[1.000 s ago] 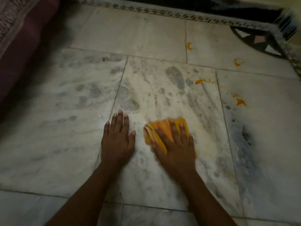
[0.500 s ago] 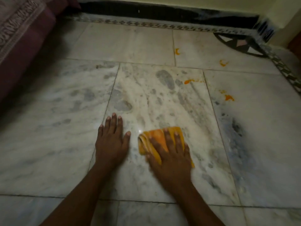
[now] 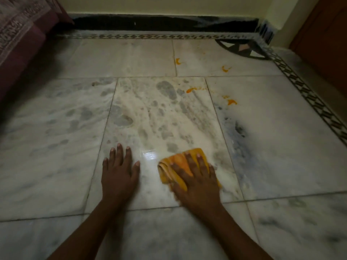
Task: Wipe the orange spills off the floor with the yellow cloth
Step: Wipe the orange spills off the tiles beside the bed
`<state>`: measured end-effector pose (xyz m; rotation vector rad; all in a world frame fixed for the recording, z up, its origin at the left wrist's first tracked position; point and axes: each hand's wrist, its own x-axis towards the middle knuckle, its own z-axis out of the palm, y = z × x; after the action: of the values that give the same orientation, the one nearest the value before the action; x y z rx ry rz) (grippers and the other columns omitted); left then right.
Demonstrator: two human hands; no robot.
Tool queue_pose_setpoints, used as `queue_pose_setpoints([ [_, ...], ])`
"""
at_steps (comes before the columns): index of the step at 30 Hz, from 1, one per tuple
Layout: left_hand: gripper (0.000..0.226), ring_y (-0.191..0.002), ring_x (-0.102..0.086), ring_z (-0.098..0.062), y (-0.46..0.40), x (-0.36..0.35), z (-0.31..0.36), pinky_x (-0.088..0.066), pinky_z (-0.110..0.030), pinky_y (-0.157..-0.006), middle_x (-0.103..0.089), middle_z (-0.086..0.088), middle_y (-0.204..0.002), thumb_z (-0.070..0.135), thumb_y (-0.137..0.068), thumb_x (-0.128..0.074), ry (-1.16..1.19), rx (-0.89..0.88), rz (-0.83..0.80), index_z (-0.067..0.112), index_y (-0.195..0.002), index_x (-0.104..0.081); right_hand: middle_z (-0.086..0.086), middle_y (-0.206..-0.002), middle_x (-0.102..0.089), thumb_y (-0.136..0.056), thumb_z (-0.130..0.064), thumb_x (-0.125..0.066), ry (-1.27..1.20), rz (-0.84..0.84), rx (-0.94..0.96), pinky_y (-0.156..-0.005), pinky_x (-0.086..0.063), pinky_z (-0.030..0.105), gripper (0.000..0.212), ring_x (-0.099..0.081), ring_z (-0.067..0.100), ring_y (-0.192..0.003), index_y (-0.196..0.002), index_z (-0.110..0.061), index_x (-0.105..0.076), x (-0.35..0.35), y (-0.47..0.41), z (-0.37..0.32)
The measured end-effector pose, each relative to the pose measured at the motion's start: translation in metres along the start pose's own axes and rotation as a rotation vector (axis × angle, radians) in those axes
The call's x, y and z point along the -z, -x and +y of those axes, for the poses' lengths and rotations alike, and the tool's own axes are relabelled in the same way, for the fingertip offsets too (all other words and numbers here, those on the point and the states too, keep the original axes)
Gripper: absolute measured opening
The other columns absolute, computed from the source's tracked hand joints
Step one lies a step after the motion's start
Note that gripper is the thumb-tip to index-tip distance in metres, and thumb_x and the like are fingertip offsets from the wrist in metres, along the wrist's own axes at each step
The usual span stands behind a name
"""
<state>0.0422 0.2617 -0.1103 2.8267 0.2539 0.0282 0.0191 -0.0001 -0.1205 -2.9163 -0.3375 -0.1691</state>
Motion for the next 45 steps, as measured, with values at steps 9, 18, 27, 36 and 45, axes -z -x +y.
queue_pose_setpoints([
  [9,0.075,-0.159,-0.021,-0.028,0.039,-0.007,0.023,-0.014,-0.054,-0.127,-0.028,-0.009,-0.17,0.049,-0.095,-0.03,0.066,-0.021,0.015,0.009,-0.157,-0.041,0.004,-0.173,-0.018,-0.094,-0.073,-0.037,-0.055,-0.085,-0.503,-0.122,-0.003,0.069,0.066,-0.007,0.044,-0.158,-0.156,-0.053,-0.027,0.016,-0.045,0.039],
  [18,0.072,-0.155,-0.032,-0.032,0.02,-0.022,0.081,-0.024,-0.058,-0.122,-0.032,-0.007,-0.168,0.054,-0.097,-0.028,0.091,-0.432,-0.129,0.018,-0.157,-0.042,-0.004,-0.17,-0.028,-0.087,-0.081,-0.032,0.039,-0.059,-0.314,-0.12,-0.016,0.063,0.07,-0.025,0.032,-0.157,-0.153,-0.057,-0.033,0.028,0.033,0.068],
  [27,0.097,-0.162,-0.007,-0.02,-0.084,-0.032,0.116,-0.009,-0.048,-0.128,-0.009,0.004,-0.175,0.075,-0.081,-0.01,0.072,-0.406,-0.208,0.026,-0.165,-0.021,0.004,-0.17,-0.029,-0.088,-0.07,-0.042,-0.055,0.039,-0.361,-0.123,-0.007,0.067,0.066,-0.015,0.043,-0.157,-0.152,-0.052,-0.04,0.01,-0.073,0.065],
  [36,0.064,-0.16,-0.018,-0.019,-0.142,-0.047,0.121,-0.015,-0.05,-0.127,-0.018,0.007,-0.174,0.06,-0.101,-0.028,0.038,-0.342,0.018,0.038,-0.16,-0.032,0.004,-0.168,-0.033,-0.083,-0.08,-0.032,0.085,0.15,-0.647,-0.12,-0.013,0.068,0.075,-0.021,0.043,-0.155,-0.152,-0.052,-0.04,0.004,-0.121,0.127],
  [45,0.06,-0.161,-0.007,-0.014,-0.149,-0.046,0.123,-0.006,-0.05,-0.128,-0.012,0.007,-0.174,0.058,-0.102,-0.025,0.045,-0.214,0.036,0.043,-0.16,-0.032,-0.001,-0.165,-0.039,-0.084,-0.074,-0.052,0.038,0.148,-0.199,-0.116,-0.026,0.067,0.07,-0.031,0.037,-0.154,-0.15,-0.054,-0.042,0.002,-0.104,0.068],
])
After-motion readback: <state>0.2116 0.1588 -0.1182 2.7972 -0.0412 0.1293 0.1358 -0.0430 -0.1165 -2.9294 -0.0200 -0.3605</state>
